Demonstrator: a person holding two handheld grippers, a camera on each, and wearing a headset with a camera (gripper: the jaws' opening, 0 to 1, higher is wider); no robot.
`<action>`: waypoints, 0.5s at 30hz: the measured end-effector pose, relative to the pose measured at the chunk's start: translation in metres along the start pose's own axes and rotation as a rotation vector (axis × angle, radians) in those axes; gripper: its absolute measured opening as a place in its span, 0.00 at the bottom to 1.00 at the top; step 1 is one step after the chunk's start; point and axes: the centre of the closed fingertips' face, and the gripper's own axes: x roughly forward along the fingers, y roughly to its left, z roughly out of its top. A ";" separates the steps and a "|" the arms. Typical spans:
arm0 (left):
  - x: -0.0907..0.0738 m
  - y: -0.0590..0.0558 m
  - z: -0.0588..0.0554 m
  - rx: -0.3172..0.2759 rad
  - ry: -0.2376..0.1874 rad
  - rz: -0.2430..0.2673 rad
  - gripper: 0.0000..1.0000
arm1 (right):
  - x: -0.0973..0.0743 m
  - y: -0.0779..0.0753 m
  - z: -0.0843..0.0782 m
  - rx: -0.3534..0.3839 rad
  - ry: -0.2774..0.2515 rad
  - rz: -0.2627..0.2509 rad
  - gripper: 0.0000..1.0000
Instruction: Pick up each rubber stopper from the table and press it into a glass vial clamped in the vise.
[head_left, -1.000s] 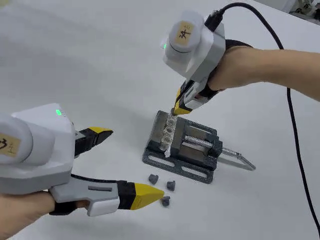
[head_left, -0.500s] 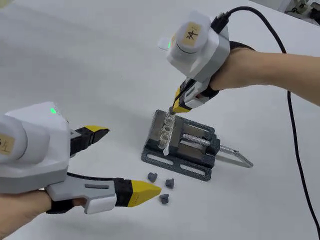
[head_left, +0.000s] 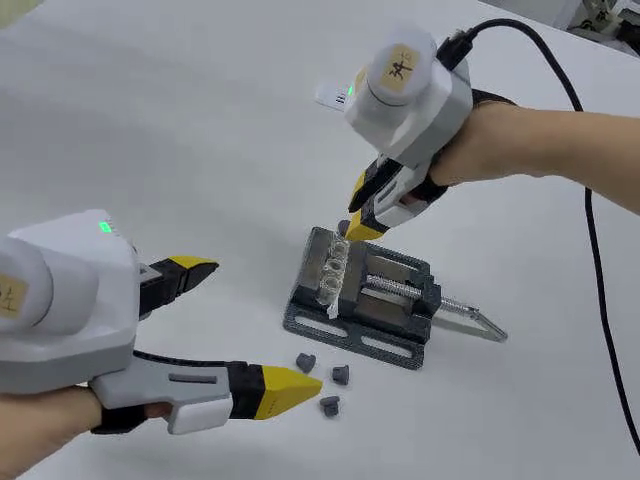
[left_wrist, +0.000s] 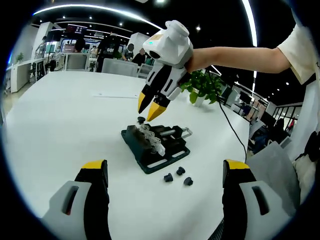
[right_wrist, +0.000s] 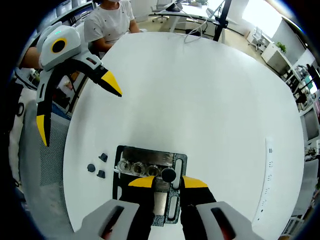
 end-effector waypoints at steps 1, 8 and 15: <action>0.000 0.000 0.000 0.000 0.000 0.002 0.95 | 0.000 0.000 0.000 0.000 0.000 0.002 0.15; -0.003 0.002 0.000 -0.004 -0.004 0.010 0.95 | 0.000 -0.002 0.001 -0.011 0.003 0.003 0.06; -0.006 0.004 -0.002 -0.009 -0.002 0.016 0.95 | 0.003 -0.003 0.003 -0.004 -0.002 0.010 0.03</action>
